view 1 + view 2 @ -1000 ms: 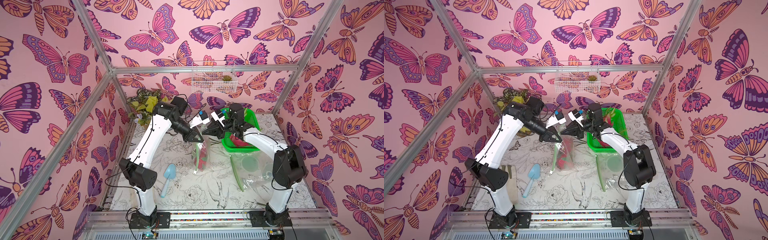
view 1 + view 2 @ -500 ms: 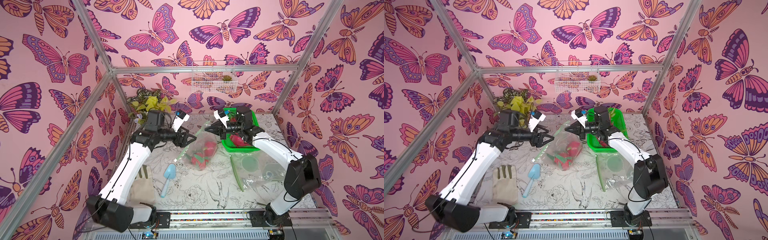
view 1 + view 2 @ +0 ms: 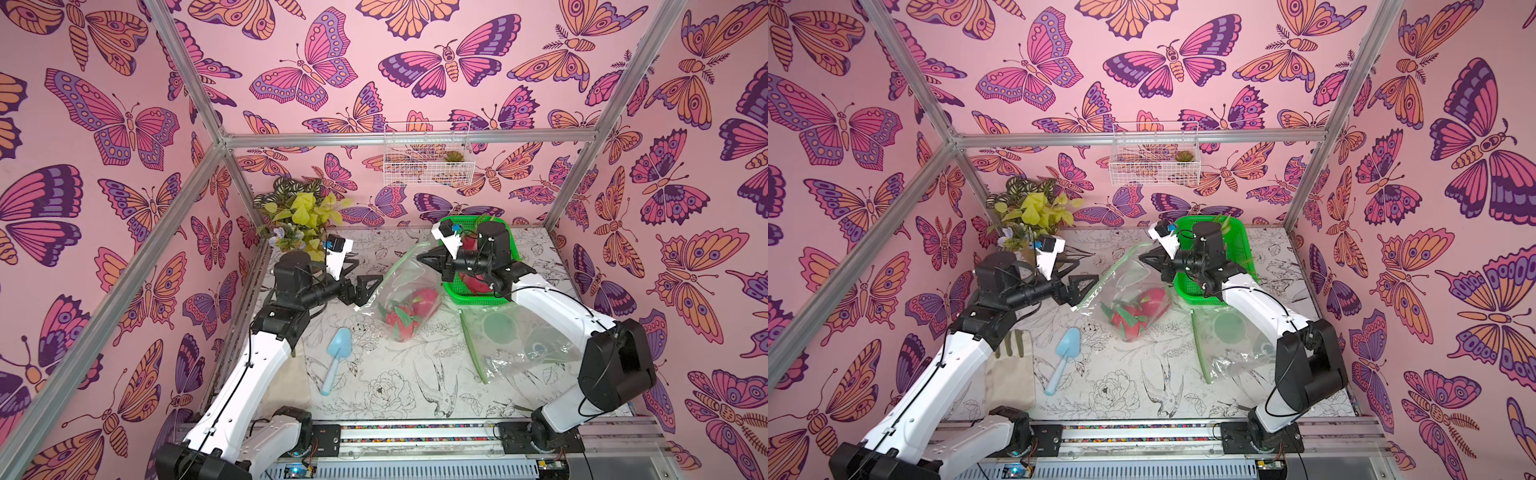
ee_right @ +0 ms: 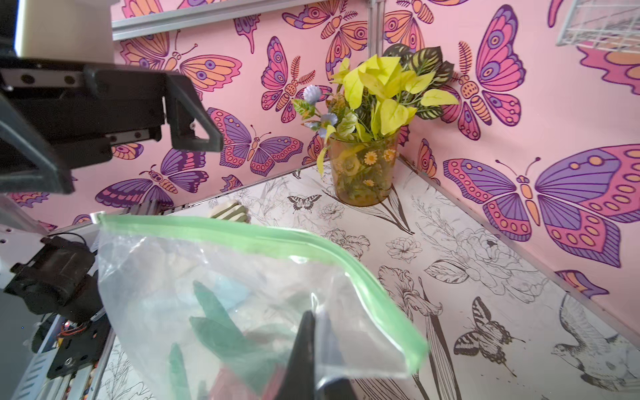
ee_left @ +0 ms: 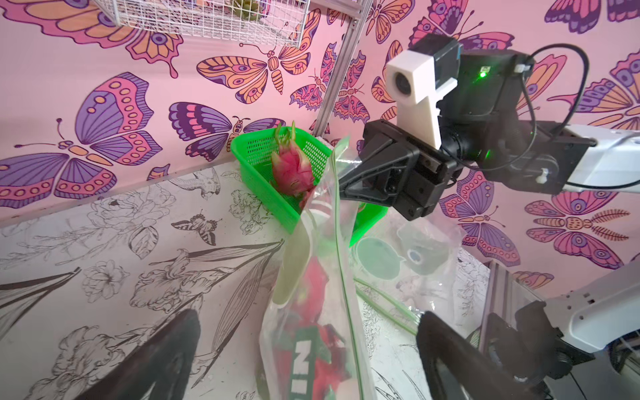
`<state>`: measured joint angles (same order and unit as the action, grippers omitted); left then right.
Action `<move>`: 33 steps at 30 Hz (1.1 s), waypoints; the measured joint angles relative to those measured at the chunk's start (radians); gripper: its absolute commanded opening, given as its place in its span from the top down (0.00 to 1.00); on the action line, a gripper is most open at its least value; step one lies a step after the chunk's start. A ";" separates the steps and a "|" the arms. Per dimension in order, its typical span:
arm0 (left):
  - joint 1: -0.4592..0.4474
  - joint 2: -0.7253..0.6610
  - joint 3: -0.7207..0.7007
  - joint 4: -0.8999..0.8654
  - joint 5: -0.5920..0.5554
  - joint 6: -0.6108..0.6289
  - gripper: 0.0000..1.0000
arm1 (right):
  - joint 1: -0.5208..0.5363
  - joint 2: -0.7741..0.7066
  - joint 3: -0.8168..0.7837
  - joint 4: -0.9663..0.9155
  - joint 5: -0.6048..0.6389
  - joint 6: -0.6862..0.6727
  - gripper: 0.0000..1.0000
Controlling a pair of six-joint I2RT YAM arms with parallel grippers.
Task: Open the zip-top bag and take out the dragon fruit
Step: Place the zipper food storage bag at the center of the board.
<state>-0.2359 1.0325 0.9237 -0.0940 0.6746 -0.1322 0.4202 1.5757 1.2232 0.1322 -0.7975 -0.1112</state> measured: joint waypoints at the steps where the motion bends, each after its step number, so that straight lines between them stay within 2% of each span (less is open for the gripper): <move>1: 0.000 -0.010 -0.034 0.026 0.016 -0.013 0.01 | 0.000 -0.006 -0.003 -0.002 0.015 0.001 1.00; 8: -0.008 -0.057 -0.183 0.119 0.066 -0.071 0.01 | 0.000 -0.014 -0.006 -0.021 0.099 0.016 1.00; 14: -0.029 -0.094 -0.246 0.192 0.078 -0.092 0.01 | 0.000 -0.016 -0.024 -0.016 0.173 0.041 1.00; 19: -0.089 -0.069 -0.314 0.276 0.082 -0.101 0.14 | 0.000 -0.031 -0.037 -0.016 0.207 0.063 1.00; 23: -0.109 -0.042 -0.367 0.369 0.079 -0.120 0.30 | 0.000 -0.037 -0.039 -0.016 0.215 0.064 1.00; 26: -0.111 -0.023 -0.381 0.439 0.078 -0.137 0.47 | 0.000 -0.043 -0.046 -0.018 0.220 0.063 1.00; 29: -0.111 -0.016 -0.382 0.507 0.078 -0.148 0.49 | -0.001 -0.050 -0.047 -0.026 0.225 0.063 1.00; 33: -0.111 -0.015 -0.387 0.571 0.085 -0.145 0.62 | -0.002 -0.067 -0.051 -0.035 0.237 0.063 1.00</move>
<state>-0.3466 1.0176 0.5365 0.4767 0.7601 -0.2768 0.4179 1.5089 1.1717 0.0967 -0.5606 -0.0483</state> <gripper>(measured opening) 0.426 0.053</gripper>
